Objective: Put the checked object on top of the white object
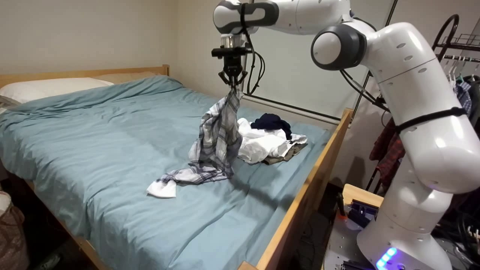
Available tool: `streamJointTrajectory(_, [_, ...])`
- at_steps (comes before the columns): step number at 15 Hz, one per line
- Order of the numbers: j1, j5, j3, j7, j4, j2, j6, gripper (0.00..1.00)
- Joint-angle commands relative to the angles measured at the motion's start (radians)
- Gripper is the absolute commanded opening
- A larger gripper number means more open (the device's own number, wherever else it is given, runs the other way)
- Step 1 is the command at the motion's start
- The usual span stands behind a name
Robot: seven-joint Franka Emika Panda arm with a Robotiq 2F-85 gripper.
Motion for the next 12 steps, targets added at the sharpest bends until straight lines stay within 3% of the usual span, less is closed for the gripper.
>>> streamJointTrajectory(1, [-0.079, 0.016, -0.023, 0.024, 0.246, 0.09, -0.126, 0.08])
streamJointTrajectory(6, [-0.197, 0.004, -0.049, 0.085, 0.382, 0.136, -0.204, 0.07])
streamJointTrajectory(12, [-0.307, -0.014, -0.077, 0.3, 0.468, 0.182, -0.217, 0.08])
